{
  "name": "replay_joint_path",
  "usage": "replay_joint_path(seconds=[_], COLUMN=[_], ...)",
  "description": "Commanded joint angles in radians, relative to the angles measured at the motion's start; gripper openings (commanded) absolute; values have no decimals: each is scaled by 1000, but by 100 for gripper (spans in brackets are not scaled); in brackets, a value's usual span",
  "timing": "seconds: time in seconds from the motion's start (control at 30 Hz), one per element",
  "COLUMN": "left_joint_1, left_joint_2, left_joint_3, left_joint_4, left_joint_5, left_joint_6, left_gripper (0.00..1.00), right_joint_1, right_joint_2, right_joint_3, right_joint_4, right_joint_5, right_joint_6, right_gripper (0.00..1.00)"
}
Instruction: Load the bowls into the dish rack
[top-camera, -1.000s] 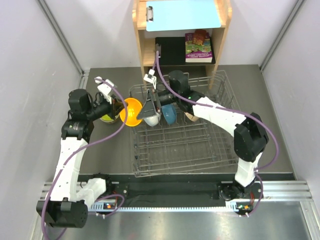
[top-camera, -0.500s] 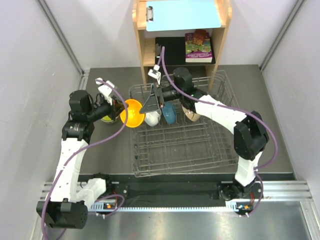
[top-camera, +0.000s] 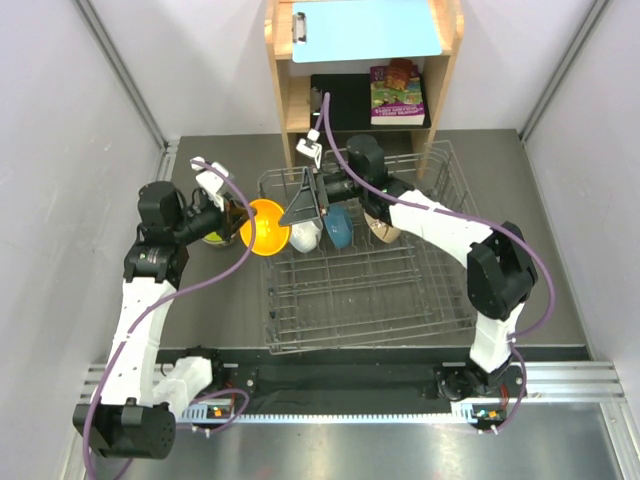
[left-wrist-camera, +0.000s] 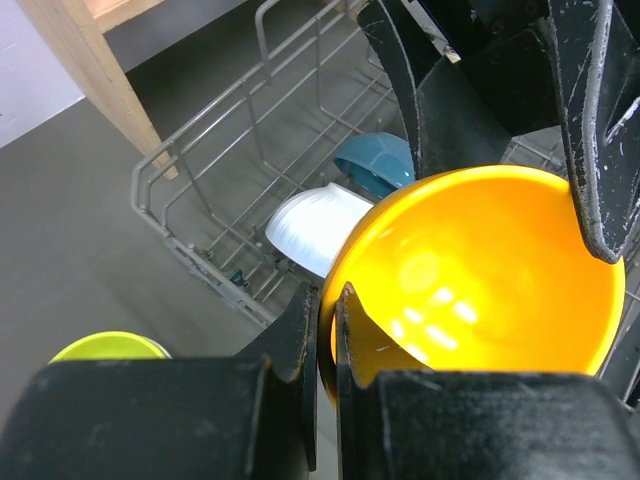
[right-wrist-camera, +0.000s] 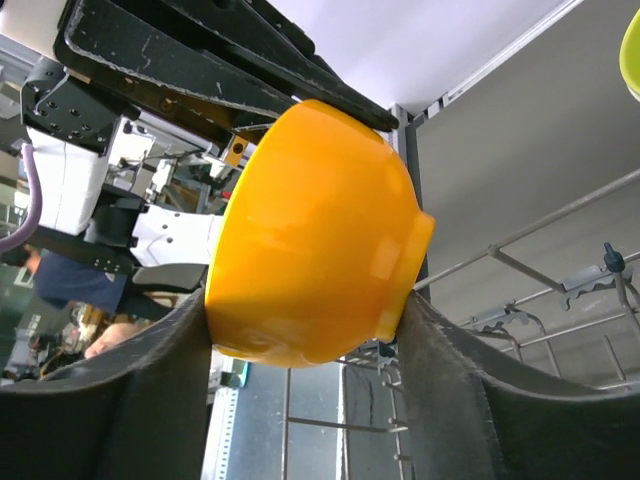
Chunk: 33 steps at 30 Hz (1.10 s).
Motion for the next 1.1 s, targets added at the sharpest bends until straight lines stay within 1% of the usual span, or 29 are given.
replay_joint_path(seconds=[0.0, 0.03, 0.1, 0.13, 0.2, 0.23, 0.3, 0.43, 0.47, 0.57, 0.63, 0.67, 0.7, 0.77, 0.83, 0.9, 1.07], left_joint_1=[-3, -3, -3, -3, -3, -3, -3, -3, -3, -3, -2, 0, 9, 20, 56, 78, 122], left_joint_2=[-28, -28, -28, -28, -29, -31, -31, -31, -31, -32, -32, -34, -37, -38, -40, -38, -31], left_joint_3=[-7, -10, -12, -12, -16, -16, -18, -16, -15, -7, 1, 4, 11, 19, 27, 34, 43], left_joint_4=[53, 55, 56, 59, 60, 60, 60, 58, 58, 55, 52, 52, 59, 70, 79, 86, 99], left_joint_5=[34, 31, 31, 34, 34, 35, 35, 44, 51, 51, 45, 43, 17, -9, -24, -41, -104], left_joint_6=[-22, -21, -22, -24, -24, -22, -19, -16, -17, -21, -25, -33, -69, -86, -100, -114, -129], left_gripper=[0, 0, 0, 0, 0, 0, 0, 30, 45, 58, 62, 67, 70, 76, 90, 99, 99], right_joint_1=[10, 12, 10, 10, 12, 13, 12, 13, 13, 12, 12, 12, 12, 7, 0, -6, -43], right_joint_2=[3, 2, 2, 0, 2, 5, 2, 2, 0, -5, -9, -11, -17, -23, -35, -52, -121], right_joint_3=[5, 2, -6, -7, -10, -12, -15, -22, -26, -30, -33, -35, -36, -38, -33, -24, -7], right_joint_4=[101, 104, 114, 117, 124, 126, 129, 129, 126, 118, 111, 104, 98, 59, 5, -35, -172], right_joint_5=[-27, -26, -29, -29, -29, -29, -26, -13, -9, 4, 17, 24, 37, 54, 83, 120, 215], right_joint_6=[18, 21, 27, 30, 35, 37, 38, 32, 32, 20, 11, 6, 0, -35, -84, -138, -253], right_gripper=[44, 36, 29, 22, 16, 11, 9, 0, 0, 0, 0, 0, 0, 0, 0, 0, 0])
